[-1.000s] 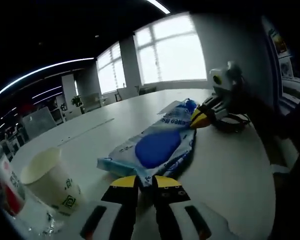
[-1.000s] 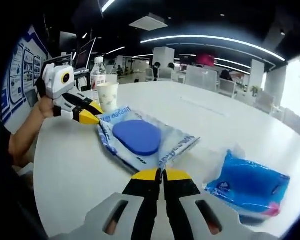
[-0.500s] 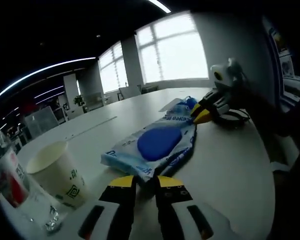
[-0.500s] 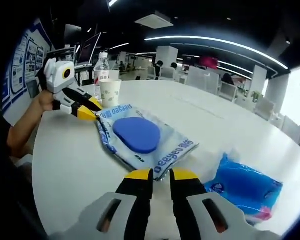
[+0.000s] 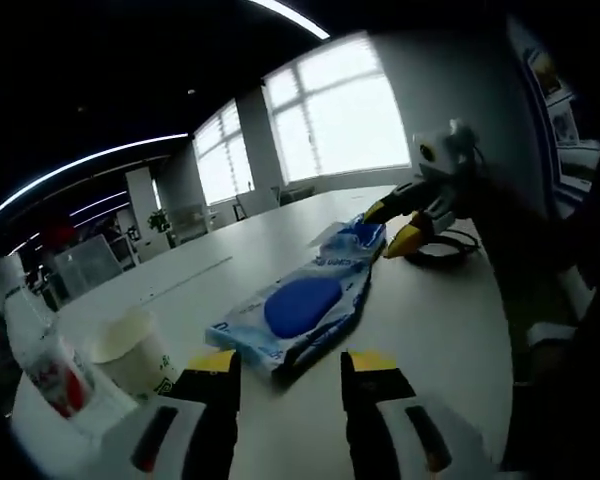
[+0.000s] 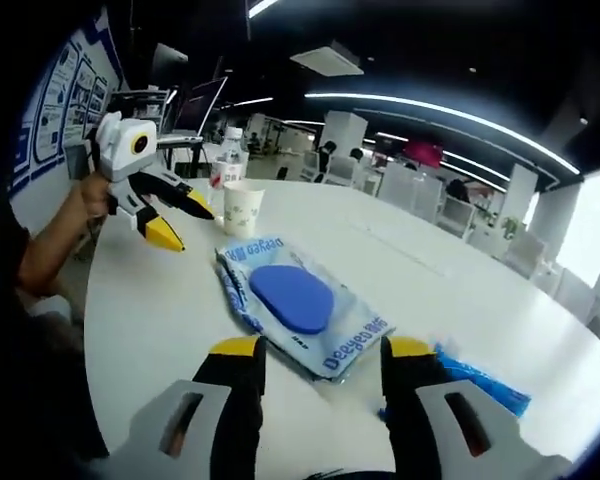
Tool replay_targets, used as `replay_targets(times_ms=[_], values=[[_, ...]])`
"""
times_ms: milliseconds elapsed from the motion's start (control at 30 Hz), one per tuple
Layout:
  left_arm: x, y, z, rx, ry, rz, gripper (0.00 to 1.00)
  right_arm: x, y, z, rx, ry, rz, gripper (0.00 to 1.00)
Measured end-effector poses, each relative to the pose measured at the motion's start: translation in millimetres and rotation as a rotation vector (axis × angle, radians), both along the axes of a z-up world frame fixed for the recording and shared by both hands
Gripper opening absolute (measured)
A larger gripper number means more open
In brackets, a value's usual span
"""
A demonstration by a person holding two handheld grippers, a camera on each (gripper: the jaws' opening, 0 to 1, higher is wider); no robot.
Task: Arrange the tabletop items into an orderly group along one side of the table until the central work area is clear of visible clutter.
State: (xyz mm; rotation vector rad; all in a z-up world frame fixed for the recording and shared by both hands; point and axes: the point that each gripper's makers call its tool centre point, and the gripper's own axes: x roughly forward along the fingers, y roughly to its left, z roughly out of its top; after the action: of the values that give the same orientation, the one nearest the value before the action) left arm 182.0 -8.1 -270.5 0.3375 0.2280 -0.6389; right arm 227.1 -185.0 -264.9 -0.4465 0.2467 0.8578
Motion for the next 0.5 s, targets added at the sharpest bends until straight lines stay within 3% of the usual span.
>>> replay_targets(times_ms=[100, 267, 500], values=[[-8.3, -2, 10.3, -0.007, -0.012, -0.019, 0.47, -4, -1, 6.3, -0.015, -0.029, -0.006, 0.61], [-14.1, -2, 17.9, -0.013, -0.011, -0.013, 0.66, -14, 4, 9.5, -0.033, -0.052, 0.021, 0.79], [-14.3, 2, 15.7, -0.002, 0.001, 0.011, 0.74, -16, 5, 10.7, -0.030, -0.054, 0.029, 0.89]])
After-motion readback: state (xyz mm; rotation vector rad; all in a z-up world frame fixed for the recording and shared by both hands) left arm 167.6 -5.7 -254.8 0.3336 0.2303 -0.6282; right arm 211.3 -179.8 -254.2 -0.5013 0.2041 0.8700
